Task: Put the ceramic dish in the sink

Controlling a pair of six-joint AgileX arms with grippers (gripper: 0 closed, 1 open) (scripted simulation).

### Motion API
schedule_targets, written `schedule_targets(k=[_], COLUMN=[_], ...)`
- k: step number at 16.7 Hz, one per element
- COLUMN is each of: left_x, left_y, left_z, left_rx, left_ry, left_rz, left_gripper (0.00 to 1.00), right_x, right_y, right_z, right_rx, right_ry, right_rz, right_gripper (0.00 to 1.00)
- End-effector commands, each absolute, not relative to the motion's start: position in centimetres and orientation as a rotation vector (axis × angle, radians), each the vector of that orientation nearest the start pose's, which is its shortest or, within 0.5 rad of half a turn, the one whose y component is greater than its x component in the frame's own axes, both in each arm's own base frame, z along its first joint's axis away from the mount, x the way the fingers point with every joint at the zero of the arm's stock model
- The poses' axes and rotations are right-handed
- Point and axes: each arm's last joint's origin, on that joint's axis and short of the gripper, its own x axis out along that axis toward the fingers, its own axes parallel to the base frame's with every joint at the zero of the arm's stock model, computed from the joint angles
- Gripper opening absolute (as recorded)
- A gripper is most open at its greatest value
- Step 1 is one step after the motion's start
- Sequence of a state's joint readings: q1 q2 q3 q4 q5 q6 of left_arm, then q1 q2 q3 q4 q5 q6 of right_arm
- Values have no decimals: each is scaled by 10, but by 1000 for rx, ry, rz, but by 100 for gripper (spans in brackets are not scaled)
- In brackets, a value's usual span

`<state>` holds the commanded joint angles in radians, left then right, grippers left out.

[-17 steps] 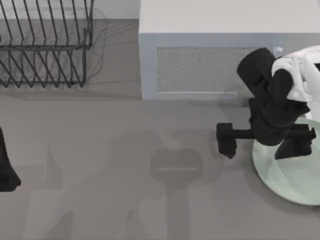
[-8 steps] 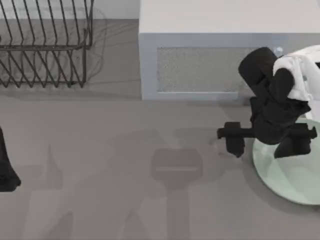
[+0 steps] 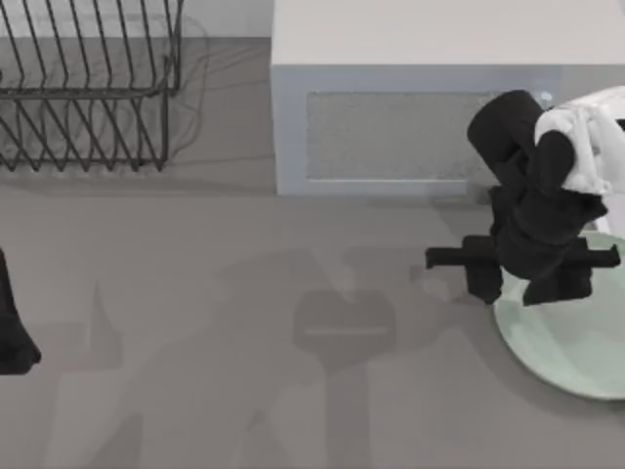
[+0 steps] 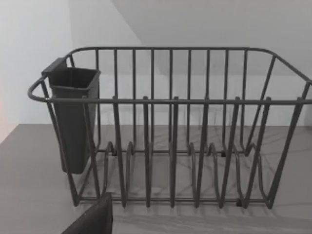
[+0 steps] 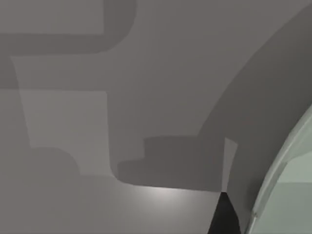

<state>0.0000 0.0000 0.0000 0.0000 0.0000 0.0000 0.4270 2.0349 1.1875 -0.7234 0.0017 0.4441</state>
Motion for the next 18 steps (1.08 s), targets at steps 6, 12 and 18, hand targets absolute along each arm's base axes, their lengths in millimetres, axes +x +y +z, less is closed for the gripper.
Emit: schedule_targets(k=[6, 12, 18], left_x=[106, 106, 106], left_y=[-1, -1, -1], left_z=[160, 160, 160], left_rx=[0, 0, 0], left_ry=[0, 0, 0], left_rz=[0, 0, 0], left_gripper=[100, 100, 100], right_x=[319, 321, 319], right_y=[147, 152, 177], right_z=[93, 125, 181], right_rx=[8, 21, -37], right_ry=[1571, 1527, 1621], right_rz=[-8, 18, 62], right_gripper=[0, 0, 0])
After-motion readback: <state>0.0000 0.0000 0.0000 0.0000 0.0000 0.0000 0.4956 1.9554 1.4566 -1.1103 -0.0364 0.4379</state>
